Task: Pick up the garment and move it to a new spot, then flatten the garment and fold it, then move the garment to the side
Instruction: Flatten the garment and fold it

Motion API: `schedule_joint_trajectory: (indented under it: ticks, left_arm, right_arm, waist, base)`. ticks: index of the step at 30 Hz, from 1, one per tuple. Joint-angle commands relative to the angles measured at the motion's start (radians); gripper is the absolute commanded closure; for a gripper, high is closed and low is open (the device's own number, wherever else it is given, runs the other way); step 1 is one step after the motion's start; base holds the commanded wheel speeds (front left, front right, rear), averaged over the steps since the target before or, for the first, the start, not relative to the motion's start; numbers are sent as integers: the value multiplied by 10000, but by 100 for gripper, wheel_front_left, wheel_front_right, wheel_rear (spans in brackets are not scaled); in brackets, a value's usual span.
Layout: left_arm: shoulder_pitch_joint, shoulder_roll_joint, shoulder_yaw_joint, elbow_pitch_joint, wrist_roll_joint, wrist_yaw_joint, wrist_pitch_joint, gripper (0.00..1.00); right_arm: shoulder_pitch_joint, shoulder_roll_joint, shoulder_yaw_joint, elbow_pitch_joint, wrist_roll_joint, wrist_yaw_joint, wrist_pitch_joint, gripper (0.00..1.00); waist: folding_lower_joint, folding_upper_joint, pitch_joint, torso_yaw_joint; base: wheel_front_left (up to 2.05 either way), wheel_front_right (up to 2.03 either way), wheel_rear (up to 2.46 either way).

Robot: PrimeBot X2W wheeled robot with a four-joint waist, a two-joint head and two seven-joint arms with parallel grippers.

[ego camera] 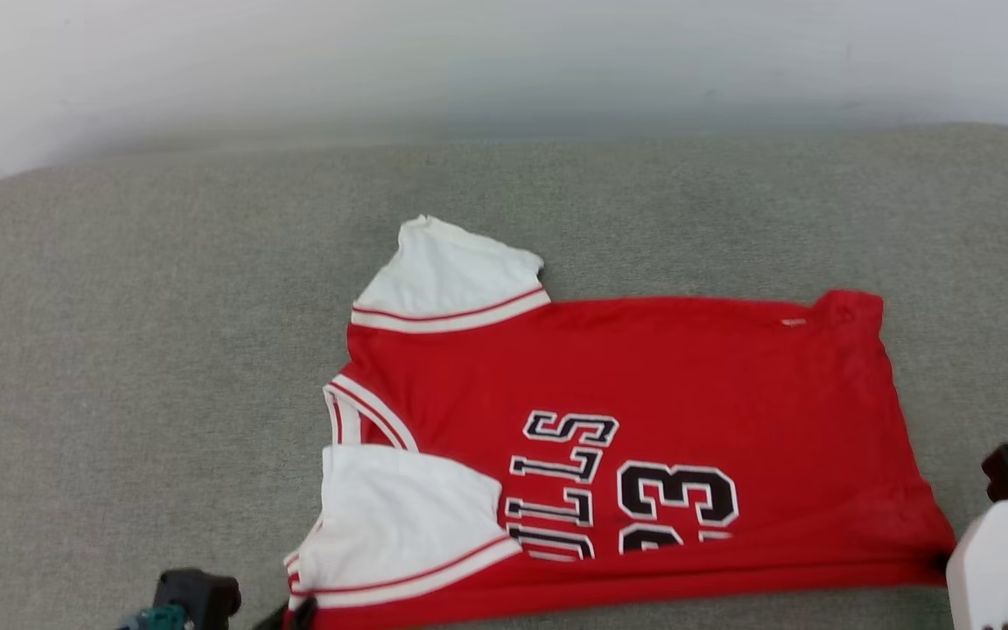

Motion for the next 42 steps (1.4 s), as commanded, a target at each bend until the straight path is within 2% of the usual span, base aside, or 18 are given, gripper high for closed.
schedule_joint_trajectory:
  ticks: [1, 6, 12, 13, 14, 19, 24, 28, 32, 38, 42]
  left_arm:
    - [167, 90, 30, 26, -41, 78, 53, 100]
    - [332, 144, -350, 283, 289, 256, 301, 100]
    - [48, -253, -602, 660, 308, -6, 214, 100]
    - [26, -292, -633, 723, 339, -30, 185, 63]
    - [-20, -326, -651, 797, 358, -53, 136, 1]
    - [-264, -493, -401, 939, 442, -122, -564, 0]
    - [-637, -631, 97, 980, 888, -78, -2004, 0]
    - [-927, -798, 558, 969, 1235, 36, -3199, 0]
    - [-1044, -1266, 1344, 804, 1465, 297, -3682, 0]
    - [-799, -2110, 2561, 192, 2155, -3, -3741, 0]
    - [-600, -2663, 3284, 4, 2463, -539, -3745, 0]
  right_arm:
    - [251, -73, -195, -62, -4, -21, 101, 100]
    - [917, 12, -491, -221, -105, -21, 218, 100]
    - [927, 238, -259, 115, -54, -20, -24, 100]
    - [857, 257, -225, 131, -28, -20, -111, 66]
    - [770, 280, -225, 156, -23, -20, -199, 0]
    - [456, 338, -87, 23, 93, -15, -737, 0]
    - [68, 415, -100, -301, 209, -15, -1679, 0]
    - [-294, 566, -97, -678, 158, -14, -3014, 0]
    - [-406, 925, -52, -893, 256, -14, -4482, 0]
    - [-448, 1386, -20, -1102, 150, -14, -6345, 0]
    - [-351, 1763, -15, -1195, -90, -14, -7535, 0]
  waist:
    - [0, 0, -89, -79]
    - [0, 0, -169, -163]
    - [0, 0, -207, -187]
    - [0, 0, -204, -191]
    - [0, 0, -208, -193]
    - [0, 0, -279, -190]
    - [0, 0, -364, -189]
    - [0, 0, -434, -202]
    - [0, 0, -459, -213]
    - [0, 0, -365, -299]
    - [0, 0, -264, -361]
  base:
    - [0, 0, 0]
    - [0, 0, 0]
    - [0, 0, 0]
    - [0, 0, 0]
    - [0, 0, 0]
    - [0, 0, 0]
    - [0, 0, 0]
    - [0, 0, 0]
    - [0, 0, 0]
    - [0, 0, 0]
    - [0, 0, 0]
